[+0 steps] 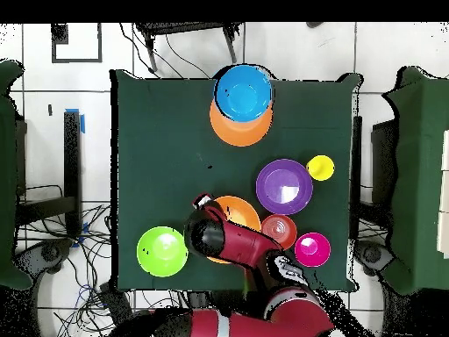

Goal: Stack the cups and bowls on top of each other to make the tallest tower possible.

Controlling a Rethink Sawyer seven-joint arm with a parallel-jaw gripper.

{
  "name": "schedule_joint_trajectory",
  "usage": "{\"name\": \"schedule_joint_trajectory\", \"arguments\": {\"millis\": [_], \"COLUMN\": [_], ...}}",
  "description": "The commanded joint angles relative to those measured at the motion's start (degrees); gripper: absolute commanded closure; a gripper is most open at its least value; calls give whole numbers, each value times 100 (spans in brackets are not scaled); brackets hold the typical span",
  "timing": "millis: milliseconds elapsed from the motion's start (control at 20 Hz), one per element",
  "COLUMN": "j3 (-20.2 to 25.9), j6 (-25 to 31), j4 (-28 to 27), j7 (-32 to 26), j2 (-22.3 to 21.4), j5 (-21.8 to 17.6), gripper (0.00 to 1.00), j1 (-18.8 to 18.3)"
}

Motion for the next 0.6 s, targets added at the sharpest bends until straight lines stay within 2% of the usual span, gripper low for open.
{"name": "schedule_joint_trajectory", "arguments": {"millis": [50,350,600], "j3": [328,227,242], "j6": [-233,14,30], "j4": [-996,-1158,-1241], "j7": [829,817,763], "j2": [616,523,537], "j5": [404,617,656], "gripper": [100,100,100], "j1": [154,343,352]}}
